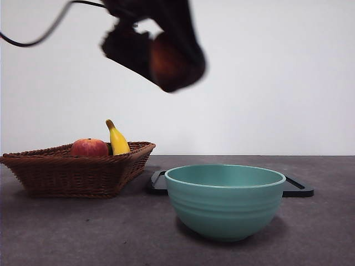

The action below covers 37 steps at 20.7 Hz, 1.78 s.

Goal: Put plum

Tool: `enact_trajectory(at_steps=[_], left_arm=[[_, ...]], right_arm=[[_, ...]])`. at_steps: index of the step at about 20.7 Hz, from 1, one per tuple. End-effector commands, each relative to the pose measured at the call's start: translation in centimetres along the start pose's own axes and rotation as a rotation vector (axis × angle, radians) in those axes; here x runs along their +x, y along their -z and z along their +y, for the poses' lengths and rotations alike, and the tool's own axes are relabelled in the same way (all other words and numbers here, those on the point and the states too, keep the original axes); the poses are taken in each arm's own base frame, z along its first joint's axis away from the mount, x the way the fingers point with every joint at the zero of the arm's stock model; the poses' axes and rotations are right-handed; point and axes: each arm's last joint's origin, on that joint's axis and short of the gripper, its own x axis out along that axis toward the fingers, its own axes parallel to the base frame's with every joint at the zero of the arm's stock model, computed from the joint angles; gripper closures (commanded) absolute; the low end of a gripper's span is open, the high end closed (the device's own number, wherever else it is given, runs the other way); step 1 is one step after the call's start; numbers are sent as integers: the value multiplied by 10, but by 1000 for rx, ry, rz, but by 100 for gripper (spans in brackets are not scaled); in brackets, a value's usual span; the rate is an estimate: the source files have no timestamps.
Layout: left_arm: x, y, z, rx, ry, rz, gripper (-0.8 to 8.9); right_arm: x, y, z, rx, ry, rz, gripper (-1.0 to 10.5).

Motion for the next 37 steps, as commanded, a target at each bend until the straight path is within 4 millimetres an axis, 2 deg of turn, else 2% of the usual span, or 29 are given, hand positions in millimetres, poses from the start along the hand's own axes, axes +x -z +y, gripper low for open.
enact_trajectory(at_steps=[1,8,12,16,23,26,32,34,37], left_arm=[[25,-5,-9,56,-4,38,512],[92,1,-18,118,-16,172,512],[119,6,-20,168,-46,226,512],[137,13,-20,191,-60,279,512],[142,14,-23,215,-57,277,497],[143,14,-25,217,-55,277,441],[141,13,-27,212,-54,274,438],[135,10,-28,215,-54,253,439],[114,-1,-32,223,-58,182,438]], right_arm=[[-2,-4,2,-23,-2,-15,582],[-2,-4,2,-23,-2,-15,582],[-2,-4,2,-23,-3,-15,582],[-2,-4,2,-23,-3,-15,582],[-2,-4,2,-23,-3,-15,582],[-2,-4,2,-23,-3,-15,582],[-2,-4,2,-23,-3,-15,582],[-2,-4,2,-23,-3,-14,582],[-2,-4,2,-23,-3,-15,582]])
